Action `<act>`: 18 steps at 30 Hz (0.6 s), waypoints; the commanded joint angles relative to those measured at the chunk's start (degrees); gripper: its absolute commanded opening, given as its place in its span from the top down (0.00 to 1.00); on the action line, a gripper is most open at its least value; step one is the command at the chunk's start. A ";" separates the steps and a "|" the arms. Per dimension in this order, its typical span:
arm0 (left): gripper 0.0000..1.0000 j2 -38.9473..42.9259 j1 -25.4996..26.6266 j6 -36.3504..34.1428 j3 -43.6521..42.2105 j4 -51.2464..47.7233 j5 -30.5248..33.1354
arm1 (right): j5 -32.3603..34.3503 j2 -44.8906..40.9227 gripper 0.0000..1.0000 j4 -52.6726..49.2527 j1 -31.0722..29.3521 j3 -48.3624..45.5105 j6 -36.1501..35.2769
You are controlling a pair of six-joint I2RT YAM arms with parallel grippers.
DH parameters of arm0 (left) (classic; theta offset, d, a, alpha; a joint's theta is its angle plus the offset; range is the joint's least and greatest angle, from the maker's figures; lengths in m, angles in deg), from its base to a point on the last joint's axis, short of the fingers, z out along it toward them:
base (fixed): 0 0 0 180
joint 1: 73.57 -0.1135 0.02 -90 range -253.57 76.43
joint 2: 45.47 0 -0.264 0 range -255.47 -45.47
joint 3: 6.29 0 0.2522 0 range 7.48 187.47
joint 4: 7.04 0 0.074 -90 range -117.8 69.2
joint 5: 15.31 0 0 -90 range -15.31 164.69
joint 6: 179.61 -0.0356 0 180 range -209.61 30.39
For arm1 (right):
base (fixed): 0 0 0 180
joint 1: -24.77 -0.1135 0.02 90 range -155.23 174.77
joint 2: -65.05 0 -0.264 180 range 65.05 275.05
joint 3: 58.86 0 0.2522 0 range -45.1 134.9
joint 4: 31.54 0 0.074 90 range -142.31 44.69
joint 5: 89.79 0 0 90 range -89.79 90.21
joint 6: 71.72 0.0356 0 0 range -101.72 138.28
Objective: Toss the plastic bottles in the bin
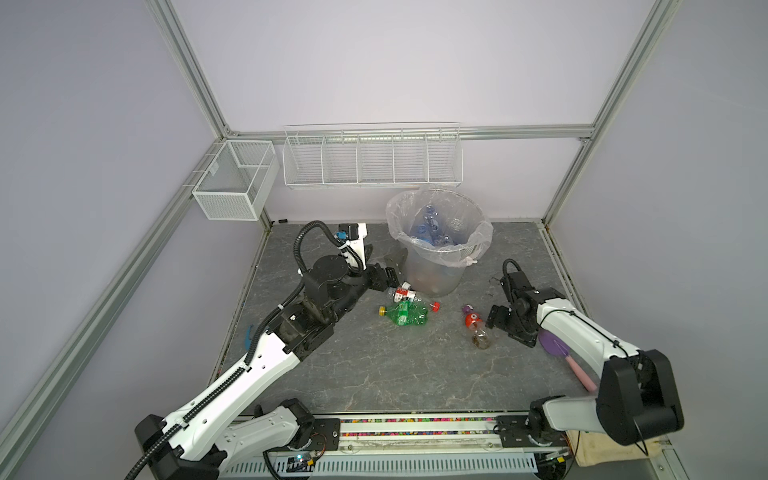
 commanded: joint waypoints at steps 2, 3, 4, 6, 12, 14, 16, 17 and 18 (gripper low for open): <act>0.01 1.13 0.09 0.37 -0.45 -0.27 0.60 | -0.95 -3.16 0.07 -1.51 -0.67 1.28 -0.78; 0.01 1.21 0.09 0.34 -0.54 -0.37 0.69 | -1.23 -4.22 0.07 -1.36 -1.05 1.28 -1.61; 0.01 1.25 0.09 0.37 -0.55 -0.46 0.77 | -1.10 -5.27 0.07 -1.33 -1.62 3.24 -2.23; 0.01 1.32 0.05 0.33 -0.57 -0.47 0.79 | -1.33 -7.00 0.06 -0.96 -2.72 4.03 -3.12; 0.01 1.27 0.07 0.58 -0.54 -0.08 0.50 | -3.63 -6.58 0.03 1.62 -9.93 6.38 -8.17; 0.01 1.24 0.09 0.60 -0.54 -0.12 0.47 | -2.46 -4.85 0.02 0.99 -12.28 7.36 -8.70; 0.01 1.48 0.09 0.59 -0.63 -0.29 0.53 | -0.88 -2.53 0.02 0.09 -14.25 8.12 -9.02; 0.01 1.50 0.08 0.57 -0.63 -0.34 0.62 | -0.21 -1.60 0.02 -0.10 -14.83 8.30 -9.12; 0.01 1.60 0.08 0.70 -0.71 -0.41 0.69 | 0.44 -0.52 0.02 -0.27 -15.53 8.40 -9.19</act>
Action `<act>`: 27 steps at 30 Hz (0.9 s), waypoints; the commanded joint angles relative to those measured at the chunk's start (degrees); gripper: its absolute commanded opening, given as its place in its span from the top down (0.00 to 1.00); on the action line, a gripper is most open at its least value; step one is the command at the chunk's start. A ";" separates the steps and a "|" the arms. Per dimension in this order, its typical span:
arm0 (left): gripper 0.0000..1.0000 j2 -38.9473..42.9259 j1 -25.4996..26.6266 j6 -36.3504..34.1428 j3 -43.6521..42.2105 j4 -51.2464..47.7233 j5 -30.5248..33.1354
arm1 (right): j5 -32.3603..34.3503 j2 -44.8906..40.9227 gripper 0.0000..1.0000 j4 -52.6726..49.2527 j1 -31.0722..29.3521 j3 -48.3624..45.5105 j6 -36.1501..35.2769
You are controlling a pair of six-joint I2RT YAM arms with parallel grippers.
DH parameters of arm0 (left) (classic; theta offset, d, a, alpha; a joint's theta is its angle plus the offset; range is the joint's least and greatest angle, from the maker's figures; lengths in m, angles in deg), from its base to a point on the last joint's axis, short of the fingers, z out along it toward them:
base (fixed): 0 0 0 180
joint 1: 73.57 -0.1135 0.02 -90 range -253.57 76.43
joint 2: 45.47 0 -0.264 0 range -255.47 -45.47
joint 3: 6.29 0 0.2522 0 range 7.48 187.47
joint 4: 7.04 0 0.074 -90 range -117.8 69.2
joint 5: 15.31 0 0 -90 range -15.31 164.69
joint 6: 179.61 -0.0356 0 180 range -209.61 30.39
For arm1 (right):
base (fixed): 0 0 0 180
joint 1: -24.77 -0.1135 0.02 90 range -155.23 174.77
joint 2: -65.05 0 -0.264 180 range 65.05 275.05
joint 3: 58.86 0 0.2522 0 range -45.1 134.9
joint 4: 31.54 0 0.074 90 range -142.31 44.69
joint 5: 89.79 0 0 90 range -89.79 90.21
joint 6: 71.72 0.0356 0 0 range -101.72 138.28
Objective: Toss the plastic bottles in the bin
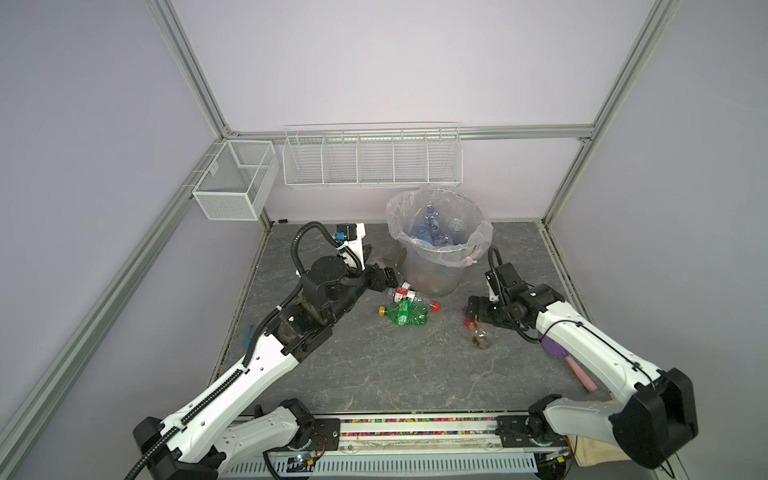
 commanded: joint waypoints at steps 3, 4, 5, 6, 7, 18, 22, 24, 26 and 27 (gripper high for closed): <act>0.01 1.33 0.09 0.63 -0.84 -0.46 0.57 | 4.11 5.65 0.02 -1.50 -3.00 0.84 -1.98; 0.01 1.46 0.09 0.71 -0.98 -0.47 0.66 | 4.95 6.70 0.03 -1.50 -3.48 0.91 -1.91; 0.01 1.56 0.09 0.72 -1.07 -0.47 0.73 | 5.61 7.56 0.03 -1.58 -3.82 0.95 -1.81; 0.01 1.66 0.09 0.72 -1.18 -0.54 0.81 | 6.31 8.53 0.03 -1.68 -4.11 0.92 -1.58; 0.01 1.79 0.09 0.75 -1.29 -0.63 0.84 | 6.93 9.34 0.04 -1.72 -4.30 0.80 -1.46; 0.01 2.73 0.05 0.81 -2.06 -1.04 1.23 | 6.72 15.73 0.19 0.60 -4.39 -1.44 -0.37; 0.01 2.98 0.09 0.67 -2.14 -1.17 1.48 | 7.33 15.62 0.30 0.38 -4.62 -1.60 -0.13; 0.01 2.96 0.07 0.69 -2.25 -1.17 1.52 | 7.77 15.05 0.38 0.05 -4.80 -1.53 -0.21; 0.01 2.81 0.09 0.72 -2.26 -1.08 1.39 | 8.14 14.34 0.48 -0.43 -4.96 -1.38 -0.21; 0.01 2.83 0.09 0.70 -2.26 -1.08 1.44 | 8.31 13.91 0.51 -0.61 -4.99 -1.43 -0.26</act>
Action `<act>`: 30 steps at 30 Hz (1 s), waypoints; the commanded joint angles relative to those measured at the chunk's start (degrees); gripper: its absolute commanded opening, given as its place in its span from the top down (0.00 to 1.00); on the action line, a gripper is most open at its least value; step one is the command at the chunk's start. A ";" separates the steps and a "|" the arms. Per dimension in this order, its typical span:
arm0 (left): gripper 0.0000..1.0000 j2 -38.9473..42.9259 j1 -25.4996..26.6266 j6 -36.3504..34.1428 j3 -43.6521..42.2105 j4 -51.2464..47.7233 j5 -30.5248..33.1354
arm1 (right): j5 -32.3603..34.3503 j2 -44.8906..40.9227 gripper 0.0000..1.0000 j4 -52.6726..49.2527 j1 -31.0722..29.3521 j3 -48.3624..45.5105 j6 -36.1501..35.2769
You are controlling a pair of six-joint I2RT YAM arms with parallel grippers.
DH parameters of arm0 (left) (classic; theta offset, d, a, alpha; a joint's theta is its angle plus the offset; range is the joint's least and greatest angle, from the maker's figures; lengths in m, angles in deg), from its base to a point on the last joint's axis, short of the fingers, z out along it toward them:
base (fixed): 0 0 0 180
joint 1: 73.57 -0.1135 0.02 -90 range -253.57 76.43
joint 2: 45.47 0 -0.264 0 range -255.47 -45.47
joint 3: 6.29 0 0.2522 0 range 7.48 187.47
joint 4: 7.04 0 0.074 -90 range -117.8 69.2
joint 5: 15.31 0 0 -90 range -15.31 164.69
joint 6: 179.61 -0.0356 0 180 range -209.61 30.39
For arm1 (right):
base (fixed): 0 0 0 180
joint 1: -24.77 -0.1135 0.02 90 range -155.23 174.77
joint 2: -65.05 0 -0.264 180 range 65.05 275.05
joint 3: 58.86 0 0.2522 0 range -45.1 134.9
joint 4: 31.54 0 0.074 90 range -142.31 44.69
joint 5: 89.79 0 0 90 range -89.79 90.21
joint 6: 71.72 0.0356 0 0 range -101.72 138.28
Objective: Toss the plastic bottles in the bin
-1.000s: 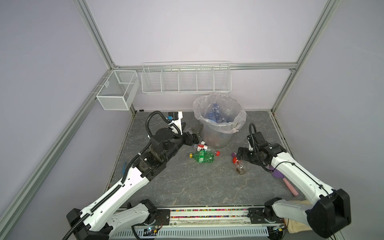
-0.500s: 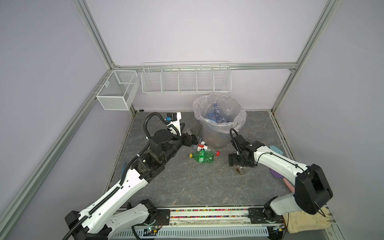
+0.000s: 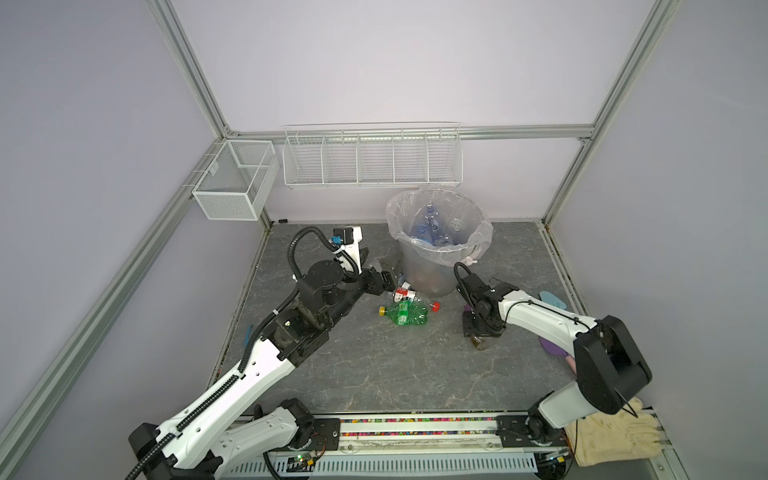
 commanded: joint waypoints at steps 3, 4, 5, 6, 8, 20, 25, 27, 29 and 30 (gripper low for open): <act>0.01 0.76 0.09 0.62 -0.45 -0.12 0.73 | 1.44 -2.42 0.59 -0.93 -0.63 -0.66 0.55; 0.01 0.72 0.09 0.61 -0.53 -0.12 0.80 | 1.41 -2.99 0.60 -1.02 -0.69 -0.68 0.57; 0.01 0.81 0.09 0.61 -0.42 -0.12 0.80 | 1.39 -3.55 0.60 -1.10 -0.67 -0.67 0.49; 0.01 0.74 0.09 0.61 -0.44 -0.12 0.83 | 1.41 -3.88 0.62 -1.11 -0.70 -0.70 0.40; 0.01 0.77 0.09 0.52 -0.35 -0.13 0.80 | 1.12 -4.36 0.63 -1.29 -0.72 -0.57 0.29; 0.01 1.29 0.09 0.52 -0.33 -0.79 1.17 | -0.60 -12.14 0.64 -0.54 -2.70 -0.05 -1.93; 0.01 1.41 0.09 0.44 -0.26 -0.82 1.15 | -2.13 -18.10 0.65 0.27 -3.55 -0.20 -4.33; 0.01 1.36 0.09 0.52 -0.42 -0.82 1.09 | -2.60 -20.72 0.66 0.83 -3.90 -0.39 -5.10; 0.01 1.61 0.09 0.70 -0.61 -0.79 1.11 | -3.49 -23.77 0.66 1.81 -4.17 -0.82 -5.98; 0.01 1.66 0.07 0.85 -0.72 -0.74 1.06 | -4.01 -25.00 0.66 2.33 -4.26 -0.98 -6.34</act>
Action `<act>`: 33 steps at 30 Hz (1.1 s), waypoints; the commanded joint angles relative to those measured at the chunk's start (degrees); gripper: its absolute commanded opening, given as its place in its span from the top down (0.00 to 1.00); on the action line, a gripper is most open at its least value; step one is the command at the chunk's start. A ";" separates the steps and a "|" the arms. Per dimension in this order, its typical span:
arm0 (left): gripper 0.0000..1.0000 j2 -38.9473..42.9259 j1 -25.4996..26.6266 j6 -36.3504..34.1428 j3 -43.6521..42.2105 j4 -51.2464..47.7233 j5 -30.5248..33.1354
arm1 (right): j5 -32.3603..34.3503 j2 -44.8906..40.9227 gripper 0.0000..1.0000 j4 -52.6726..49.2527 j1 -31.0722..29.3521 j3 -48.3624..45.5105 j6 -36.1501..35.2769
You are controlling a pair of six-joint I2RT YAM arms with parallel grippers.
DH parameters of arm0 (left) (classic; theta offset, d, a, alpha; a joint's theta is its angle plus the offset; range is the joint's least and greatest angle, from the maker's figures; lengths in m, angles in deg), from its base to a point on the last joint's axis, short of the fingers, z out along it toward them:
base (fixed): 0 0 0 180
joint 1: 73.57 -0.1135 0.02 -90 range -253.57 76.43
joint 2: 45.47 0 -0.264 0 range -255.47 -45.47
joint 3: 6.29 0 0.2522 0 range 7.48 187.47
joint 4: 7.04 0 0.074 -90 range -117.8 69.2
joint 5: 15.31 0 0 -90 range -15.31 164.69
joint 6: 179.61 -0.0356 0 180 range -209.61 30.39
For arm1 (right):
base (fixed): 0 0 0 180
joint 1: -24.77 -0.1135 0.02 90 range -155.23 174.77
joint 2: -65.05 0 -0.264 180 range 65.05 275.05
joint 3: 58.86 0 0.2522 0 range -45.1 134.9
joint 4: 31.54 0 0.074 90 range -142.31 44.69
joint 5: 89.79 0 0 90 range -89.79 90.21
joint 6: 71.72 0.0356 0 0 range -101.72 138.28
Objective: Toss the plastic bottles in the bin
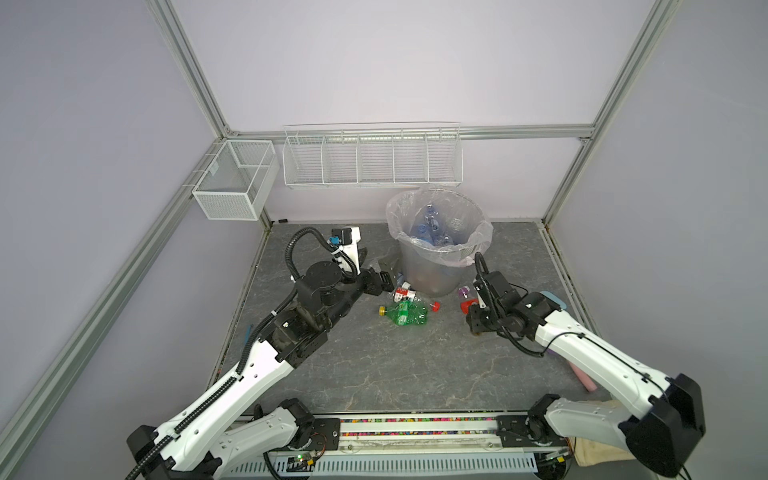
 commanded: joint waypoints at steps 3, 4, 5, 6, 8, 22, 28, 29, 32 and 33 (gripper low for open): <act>0.01 1.25 0.09 0.99 -0.95 -0.34 0.70 | -3.48 -7.28 0.66 3.32 -0.80 -1.01 -3.28; 0.01 1.43 0.07 1.10 -1.03 -0.38 0.71 | -3.91 -8.56 0.65 3.69 -0.94 -0.92 -3.57; 0.01 1.45 0.05 1.20 -1.06 -0.38 0.71 | -4.14 -9.72 0.64 3.91 -1.06 -0.67 -3.75; 0.01 1.45 0.09 1.12 -1.13 -0.30 0.78 | -4.38 -10.68 0.64 4.07 -1.07 -0.38 -3.99; 0.01 1.55 0.09 1.25 -1.12 -0.37 0.79 | -4.96 -12.79 0.64 4.36 -1.17 0.33 -4.64; 0.01 1.92 0.09 1.48 -1.19 -0.99 0.87 | 1.64 -19.81 0.62 7.22 -1.43 10.68 -11.46; 0.01 2.74 0.09 1.51 -2.08 -1.61 1.33 | 4.41 -16.68 0.62 8.18 -1.34 18.54 -15.21; 0.01 2.84 0.09 1.48 -2.16 -1.70 1.44 | 4.74 -15.81 0.62 8.27 -1.30 20.06 -15.84; 0.01 3.51 0.07 1.39 -2.58 -2.05 1.97 | 5.25 -13.81 0.61 9.24 -1.24 23.78 -17.12; 0.01 3.62 0.04 1.30 -2.58 -2.12 2.09 | 5.36 -13.16 0.61 9.67 -1.21 24.83 -17.40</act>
